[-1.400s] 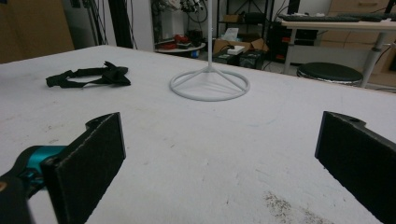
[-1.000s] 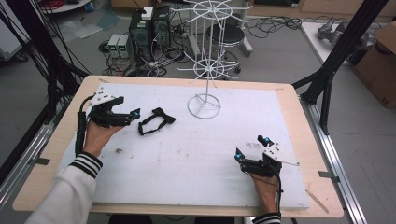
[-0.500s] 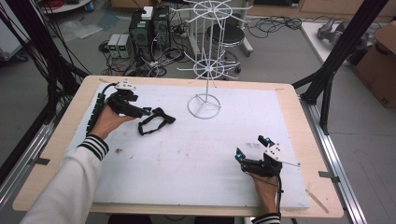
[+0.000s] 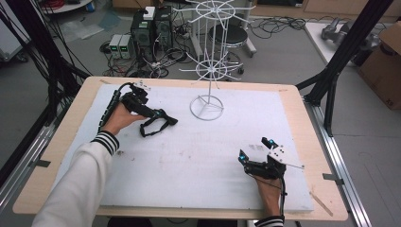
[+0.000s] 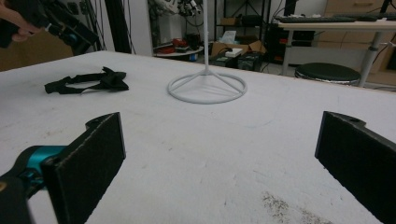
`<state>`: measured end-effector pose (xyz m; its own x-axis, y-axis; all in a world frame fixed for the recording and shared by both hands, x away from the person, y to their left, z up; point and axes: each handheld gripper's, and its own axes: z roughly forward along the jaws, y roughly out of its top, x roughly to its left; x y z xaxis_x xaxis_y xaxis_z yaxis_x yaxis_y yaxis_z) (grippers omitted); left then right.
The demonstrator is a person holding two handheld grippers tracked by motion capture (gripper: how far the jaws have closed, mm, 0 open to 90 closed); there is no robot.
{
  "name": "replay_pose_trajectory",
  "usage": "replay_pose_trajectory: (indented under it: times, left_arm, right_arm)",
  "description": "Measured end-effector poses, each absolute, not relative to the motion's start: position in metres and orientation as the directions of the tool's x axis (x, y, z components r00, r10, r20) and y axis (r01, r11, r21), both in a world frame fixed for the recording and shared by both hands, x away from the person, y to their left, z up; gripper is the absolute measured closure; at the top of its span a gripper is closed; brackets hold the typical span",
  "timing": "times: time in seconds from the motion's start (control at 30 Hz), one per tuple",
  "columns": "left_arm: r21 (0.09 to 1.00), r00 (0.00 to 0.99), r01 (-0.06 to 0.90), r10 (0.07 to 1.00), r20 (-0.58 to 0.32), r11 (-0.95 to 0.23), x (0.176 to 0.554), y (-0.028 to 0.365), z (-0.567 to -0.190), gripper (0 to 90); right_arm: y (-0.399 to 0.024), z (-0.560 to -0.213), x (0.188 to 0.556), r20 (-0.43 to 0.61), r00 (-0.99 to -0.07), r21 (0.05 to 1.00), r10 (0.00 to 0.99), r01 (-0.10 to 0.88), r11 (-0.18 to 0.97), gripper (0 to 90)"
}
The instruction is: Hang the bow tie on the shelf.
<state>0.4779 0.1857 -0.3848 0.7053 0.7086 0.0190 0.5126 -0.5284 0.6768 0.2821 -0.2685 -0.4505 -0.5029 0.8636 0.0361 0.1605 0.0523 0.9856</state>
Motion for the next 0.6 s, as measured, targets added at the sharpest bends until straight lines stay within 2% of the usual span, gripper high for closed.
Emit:
replay_pose_trajectory:
  times: [0.6]
  left_arm:
    - [0.57, 0.704, 0.563, 0.709, 0.05, -0.599, 0.484, 0.177, -0.405, 40.6]
  right_arm:
    - [-0.269, -0.451, 0.282, 0.045, -0.504, 0.987, 0.862, 0.158, 0.041, 0.6]
